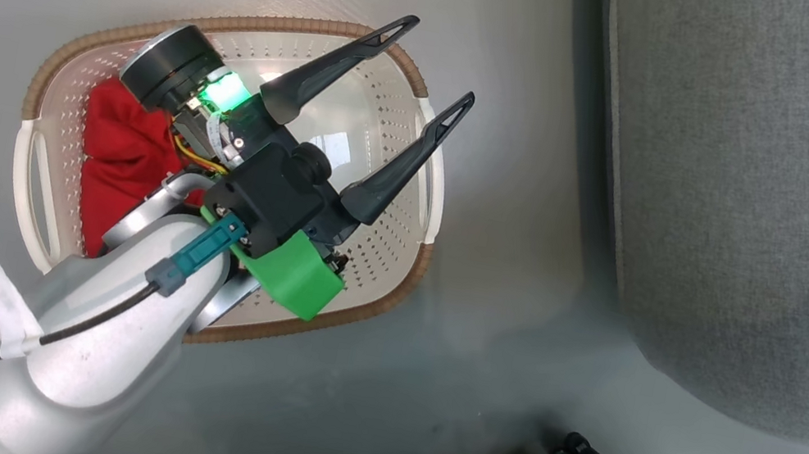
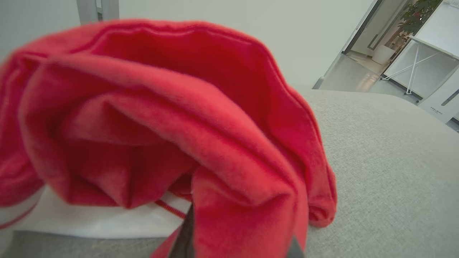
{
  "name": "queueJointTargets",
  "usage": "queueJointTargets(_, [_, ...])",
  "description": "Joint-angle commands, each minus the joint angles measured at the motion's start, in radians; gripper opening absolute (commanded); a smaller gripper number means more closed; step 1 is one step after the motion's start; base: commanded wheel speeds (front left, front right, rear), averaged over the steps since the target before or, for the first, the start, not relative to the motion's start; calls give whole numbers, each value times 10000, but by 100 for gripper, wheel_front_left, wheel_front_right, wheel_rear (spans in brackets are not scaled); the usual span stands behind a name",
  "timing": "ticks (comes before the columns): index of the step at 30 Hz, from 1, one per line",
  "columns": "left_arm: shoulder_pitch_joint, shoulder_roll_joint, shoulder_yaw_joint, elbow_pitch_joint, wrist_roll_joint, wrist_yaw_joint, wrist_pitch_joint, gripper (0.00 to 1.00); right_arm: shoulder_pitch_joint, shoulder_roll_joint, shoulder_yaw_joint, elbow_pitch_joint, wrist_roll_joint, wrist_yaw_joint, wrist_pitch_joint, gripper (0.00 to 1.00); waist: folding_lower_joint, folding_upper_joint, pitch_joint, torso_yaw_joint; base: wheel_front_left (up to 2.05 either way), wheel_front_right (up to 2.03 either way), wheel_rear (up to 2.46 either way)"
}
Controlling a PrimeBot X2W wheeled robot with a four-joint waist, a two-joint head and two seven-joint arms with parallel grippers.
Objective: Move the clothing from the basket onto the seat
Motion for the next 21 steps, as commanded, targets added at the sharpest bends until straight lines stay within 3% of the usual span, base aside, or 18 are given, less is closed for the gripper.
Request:
queueJointTargets(1, [-117, 83, 42, -51, -30, 44, -4, 100, 181, 2, 43, 84, 54, -10, -25, 0, -1, 0, -95, -42, 0, 0, 0])
queueJointTargets(2, [-108, 89, 40, -45, -32, 46, -4, 100, 199, 18, 78, 90, 59, -10, -25, 1, -1, 0, -148, -60, 0, 0, 0])
queueJointTargets(3, [-98, 91, 36, -30, -32, 51, -4, 100, 208, 45, 105, 33, 106, -10, -25, 100, -1, 0, -216, -78, 0, 0, 0])
queueJointTargets(9, [199, -69, 101, 4, -153, 116, -4, 100, 799, 229, 320, -366, 208, -10, -25, 100, -1, 0, -960, -130, 0, 0, 0])
queueJointTargets(21, [1649, -537, 814, 144, -442, 385, -3, 100, 3966, 997, 1487, -2594, 343, -10, -24, 100, -1, 0, -3237, 125, 0, 0, 0])
